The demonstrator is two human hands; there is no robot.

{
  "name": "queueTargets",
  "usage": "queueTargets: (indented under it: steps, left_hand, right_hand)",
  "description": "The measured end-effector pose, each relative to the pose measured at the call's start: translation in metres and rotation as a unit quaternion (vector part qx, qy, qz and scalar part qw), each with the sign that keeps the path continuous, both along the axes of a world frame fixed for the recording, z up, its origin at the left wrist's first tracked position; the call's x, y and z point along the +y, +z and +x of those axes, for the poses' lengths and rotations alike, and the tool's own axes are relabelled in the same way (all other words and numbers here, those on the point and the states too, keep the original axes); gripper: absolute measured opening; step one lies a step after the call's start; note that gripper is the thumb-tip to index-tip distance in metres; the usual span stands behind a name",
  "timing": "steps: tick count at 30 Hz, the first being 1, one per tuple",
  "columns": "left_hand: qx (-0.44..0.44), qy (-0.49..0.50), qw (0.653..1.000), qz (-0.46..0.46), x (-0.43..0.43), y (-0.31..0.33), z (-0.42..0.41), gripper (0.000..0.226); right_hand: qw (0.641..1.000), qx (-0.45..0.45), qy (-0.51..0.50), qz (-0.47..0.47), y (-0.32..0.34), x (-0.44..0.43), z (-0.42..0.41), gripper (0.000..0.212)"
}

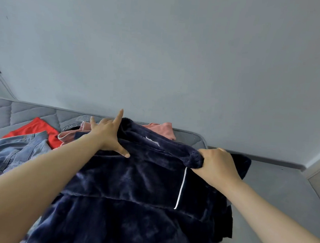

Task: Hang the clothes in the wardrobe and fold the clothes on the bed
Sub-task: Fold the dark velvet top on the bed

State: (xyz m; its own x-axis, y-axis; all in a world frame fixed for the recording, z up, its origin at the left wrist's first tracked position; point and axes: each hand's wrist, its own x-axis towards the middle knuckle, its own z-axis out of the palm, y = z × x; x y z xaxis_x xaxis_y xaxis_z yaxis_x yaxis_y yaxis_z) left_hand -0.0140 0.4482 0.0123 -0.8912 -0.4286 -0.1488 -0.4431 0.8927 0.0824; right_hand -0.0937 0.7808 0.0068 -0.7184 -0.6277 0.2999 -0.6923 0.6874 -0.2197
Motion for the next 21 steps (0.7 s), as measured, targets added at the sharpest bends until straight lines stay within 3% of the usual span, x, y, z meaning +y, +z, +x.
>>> queueTargets:
  steps: [2,4,6,13,21]
  left_hand:
    - [-0.01,-0.021,1.0,0.018,0.0,0.015,0.005,0.124]
    - [0.029,-0.056,0.997,0.035,0.004,0.021,0.021,0.058]
    - [0.072,-0.078,0.993,0.048,0.008,0.023,0.038,0.039]
    - [0.238,-0.144,0.959,-0.047,0.033,0.039,0.108,0.045]
    - [0.294,-0.169,0.929,-0.147,0.069,0.037,0.168,0.046]
  right_hand:
    - [1.0,0.0,-0.002,-0.01,0.002,0.005,0.009,0.049]
    - [1.0,0.002,-0.005,-0.016,0.004,0.006,0.02,0.051]
    - [0.999,0.016,-0.004,-0.034,0.007,0.007,0.027,0.052]
    - [0.994,0.068,-0.008,-0.089,0.008,0.018,0.072,0.051]
    - [0.99,0.062,-0.002,-0.129,-0.009,0.055,0.131,0.025]
